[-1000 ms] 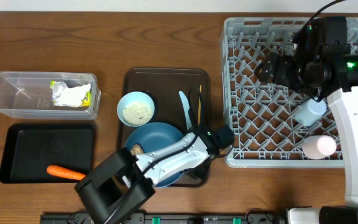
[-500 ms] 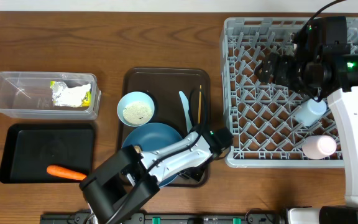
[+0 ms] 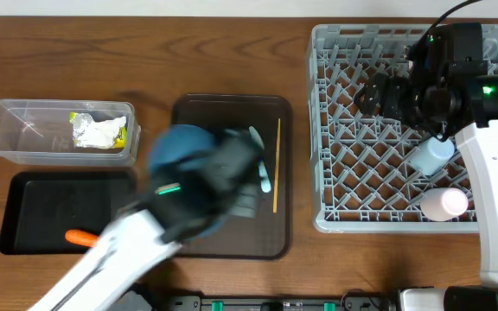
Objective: Sort waste into correct bins and load items into the dishwasher rack
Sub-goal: 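Tip the blue plate over the black tray to dump the food, then carry the blue plate with the left gripper toward the dish rack, then grasp the plate edge with the right gripper, taking it from the left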
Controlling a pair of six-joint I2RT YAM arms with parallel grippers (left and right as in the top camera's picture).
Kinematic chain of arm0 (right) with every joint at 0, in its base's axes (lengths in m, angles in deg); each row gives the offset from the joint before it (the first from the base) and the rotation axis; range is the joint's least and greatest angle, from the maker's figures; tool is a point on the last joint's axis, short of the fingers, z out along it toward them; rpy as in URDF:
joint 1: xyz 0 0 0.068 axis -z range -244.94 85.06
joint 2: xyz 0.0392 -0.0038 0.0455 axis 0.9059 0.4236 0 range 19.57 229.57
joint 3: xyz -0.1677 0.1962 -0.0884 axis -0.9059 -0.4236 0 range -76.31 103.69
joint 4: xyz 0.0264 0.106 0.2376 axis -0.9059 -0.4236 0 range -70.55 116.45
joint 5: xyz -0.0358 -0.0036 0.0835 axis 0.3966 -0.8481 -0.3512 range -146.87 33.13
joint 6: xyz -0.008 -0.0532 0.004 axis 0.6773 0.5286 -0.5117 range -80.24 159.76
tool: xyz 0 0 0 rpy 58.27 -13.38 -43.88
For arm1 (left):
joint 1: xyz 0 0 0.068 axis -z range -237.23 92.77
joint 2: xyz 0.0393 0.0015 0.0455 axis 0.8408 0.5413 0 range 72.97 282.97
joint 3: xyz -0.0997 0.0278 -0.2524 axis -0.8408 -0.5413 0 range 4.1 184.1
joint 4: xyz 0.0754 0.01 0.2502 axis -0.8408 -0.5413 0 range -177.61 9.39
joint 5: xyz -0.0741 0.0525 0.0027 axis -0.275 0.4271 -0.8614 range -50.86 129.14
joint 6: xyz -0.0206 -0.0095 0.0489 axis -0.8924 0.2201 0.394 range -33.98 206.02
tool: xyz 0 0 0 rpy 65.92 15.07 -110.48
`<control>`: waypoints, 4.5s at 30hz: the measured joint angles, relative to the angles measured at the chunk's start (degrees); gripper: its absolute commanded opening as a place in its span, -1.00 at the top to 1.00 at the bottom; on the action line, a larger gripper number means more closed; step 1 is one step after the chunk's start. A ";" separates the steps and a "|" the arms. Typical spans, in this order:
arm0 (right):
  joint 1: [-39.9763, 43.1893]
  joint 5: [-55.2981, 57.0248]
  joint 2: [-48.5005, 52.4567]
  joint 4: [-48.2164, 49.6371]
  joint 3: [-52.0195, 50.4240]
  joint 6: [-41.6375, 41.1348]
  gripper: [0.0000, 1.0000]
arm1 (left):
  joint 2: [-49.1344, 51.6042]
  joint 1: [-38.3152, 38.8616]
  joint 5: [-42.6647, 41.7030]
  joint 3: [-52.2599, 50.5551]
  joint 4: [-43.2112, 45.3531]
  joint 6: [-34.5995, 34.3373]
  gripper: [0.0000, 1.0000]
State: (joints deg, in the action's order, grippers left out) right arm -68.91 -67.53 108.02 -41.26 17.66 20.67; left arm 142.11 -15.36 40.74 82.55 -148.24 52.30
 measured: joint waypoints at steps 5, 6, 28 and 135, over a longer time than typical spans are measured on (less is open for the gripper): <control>0.00 0.00 0.00 0.00 -0.02 0.00 -0.98 | -15.10 -17.73 2.45 0.00 -0.04 0.24 0.88; 0.00 0.02 0.00 -0.02 -0.04 0.00 -0.98 | -17.90 -21.38 2.91 0.00 0.20 0.87 0.87; 0.00 0.00 0.00 -1.53 -0.07 0.02 -0.98 | -34.23 -42.25 4.11 -12.26 16.55 13.00 0.87; 18.43 2.56 -3.54 -6.73 -0.07 -1.97 -0.98 | 44.30 -9.49 -57.27 -8.68 132.76 -4.11 0.88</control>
State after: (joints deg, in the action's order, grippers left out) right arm -50.48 -64.97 104.48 -47.99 17.60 18.70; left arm 186.41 -24.85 -16.52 73.88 -15.48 48.19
